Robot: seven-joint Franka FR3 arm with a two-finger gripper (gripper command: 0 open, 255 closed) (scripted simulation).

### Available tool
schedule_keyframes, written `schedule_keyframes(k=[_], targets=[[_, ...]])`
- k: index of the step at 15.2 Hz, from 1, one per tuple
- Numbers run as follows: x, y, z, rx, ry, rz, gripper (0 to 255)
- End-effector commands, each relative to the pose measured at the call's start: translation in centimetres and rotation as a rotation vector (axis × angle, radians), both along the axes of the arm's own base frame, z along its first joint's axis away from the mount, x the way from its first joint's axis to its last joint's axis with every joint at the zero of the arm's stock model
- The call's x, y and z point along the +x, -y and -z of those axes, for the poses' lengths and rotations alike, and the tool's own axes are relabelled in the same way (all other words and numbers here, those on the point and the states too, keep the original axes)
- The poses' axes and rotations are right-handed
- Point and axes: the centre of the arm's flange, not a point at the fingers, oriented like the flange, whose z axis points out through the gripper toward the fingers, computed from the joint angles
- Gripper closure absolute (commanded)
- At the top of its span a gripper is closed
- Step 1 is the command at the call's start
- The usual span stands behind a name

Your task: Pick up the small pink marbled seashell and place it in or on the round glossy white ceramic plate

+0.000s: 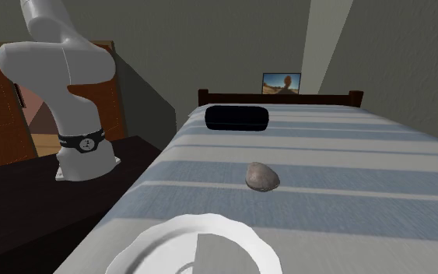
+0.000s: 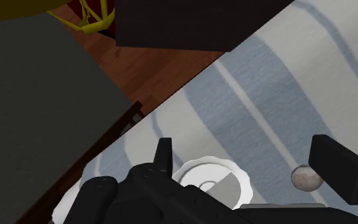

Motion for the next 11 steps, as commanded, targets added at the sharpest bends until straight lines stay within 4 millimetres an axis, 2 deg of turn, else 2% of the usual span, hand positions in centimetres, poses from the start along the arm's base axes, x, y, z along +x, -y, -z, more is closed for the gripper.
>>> schedule_keyframes(k=[1,11], targets=[[0.0,0.0,0.0,0.000,0.000,0.000,0],[5.9,-6.4,9.3,0.044,0.013,-0.019,0]])
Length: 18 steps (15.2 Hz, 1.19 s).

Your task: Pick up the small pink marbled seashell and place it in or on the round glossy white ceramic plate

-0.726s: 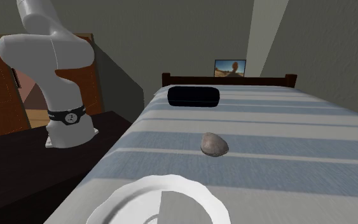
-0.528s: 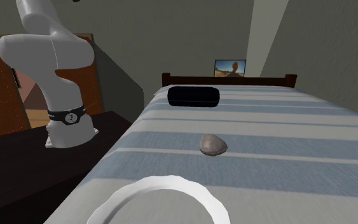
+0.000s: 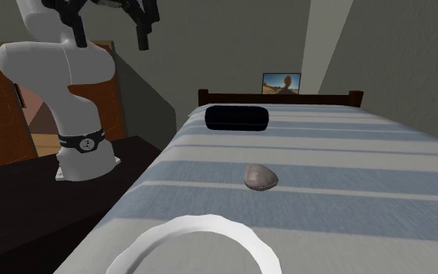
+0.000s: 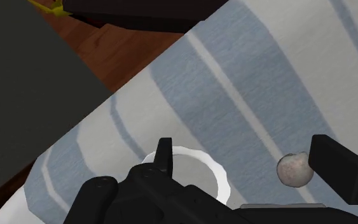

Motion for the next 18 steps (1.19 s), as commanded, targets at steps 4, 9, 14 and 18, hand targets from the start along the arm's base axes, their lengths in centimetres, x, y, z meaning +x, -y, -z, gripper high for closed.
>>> schedule_keyframes(k=[4,9,14,18], targets=[[2.8,-3.5,4.4,0.022,0.008,-0.009,0],[5.8,-7.0,8.8,0.044,0.015,-0.018,0],[8.7,-10.6,13.2,0.066,0.021,-0.027,0],[11.1,-13.6,16.6,0.084,0.026,-0.035,0]])
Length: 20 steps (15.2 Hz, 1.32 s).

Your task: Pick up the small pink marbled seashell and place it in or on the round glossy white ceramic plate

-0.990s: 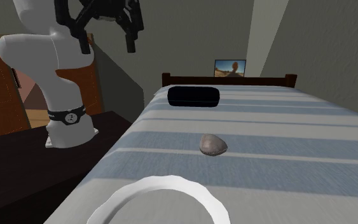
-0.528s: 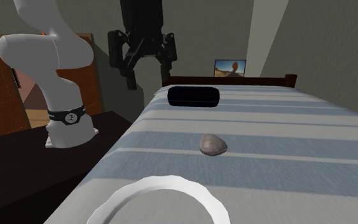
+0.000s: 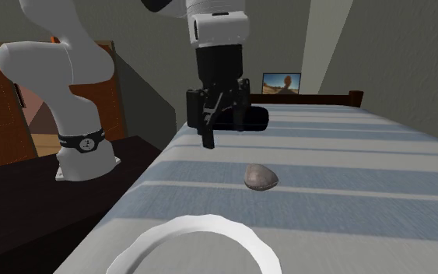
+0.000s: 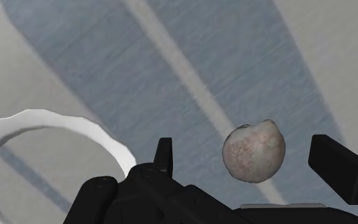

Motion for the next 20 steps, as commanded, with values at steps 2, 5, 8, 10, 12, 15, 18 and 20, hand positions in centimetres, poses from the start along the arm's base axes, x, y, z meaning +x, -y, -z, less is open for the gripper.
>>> schedule_keyframes(k=[2,5,8,10,12,15,18,20], targets=[[2.0,-2.4,2.4,0.014,0.005,-0.005,0],[3.6,-4.5,4.7,0.027,0.009,-0.010,0],[3.7,-4.7,6.3,0.027,0.009,-0.010,0],[3.7,-4.8,7.4,0.027,0.009,-0.010,0],[3.7,-5.0,8.4,0.027,0.009,-0.010,0],[3.7,-5.0,8.7,0.027,0.009,-0.010,0],[3.7,-5.0,8.7,0.027,0.009,-0.010,0],[3.7,-5.0,8.7,0.027,0.008,-0.010,0]])
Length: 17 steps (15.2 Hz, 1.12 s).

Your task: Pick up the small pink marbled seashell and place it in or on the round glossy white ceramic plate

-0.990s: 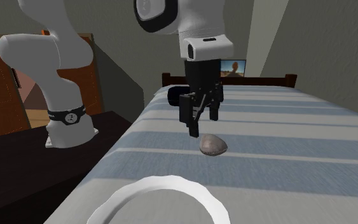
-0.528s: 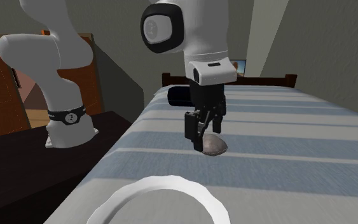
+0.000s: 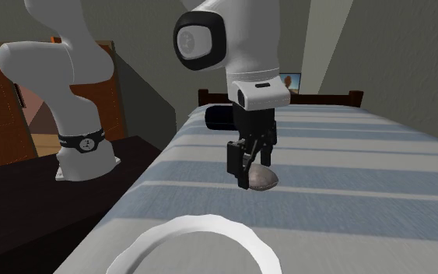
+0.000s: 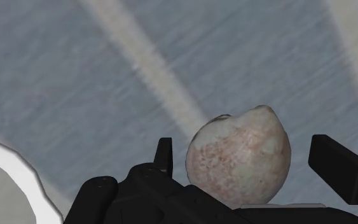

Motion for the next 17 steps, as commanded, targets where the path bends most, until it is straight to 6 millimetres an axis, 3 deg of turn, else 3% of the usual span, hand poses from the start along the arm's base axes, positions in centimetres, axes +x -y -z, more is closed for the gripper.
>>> schedule_keyframes(k=[1,10,17], targets=[[0.0,0.0,0.0,0.000,0.000,0.000,255],[0.0,0.0,0.0,0.000,0.000,0.000,255],[0.0,0.0,-3.7,0.000,0.000,0.000,255]])
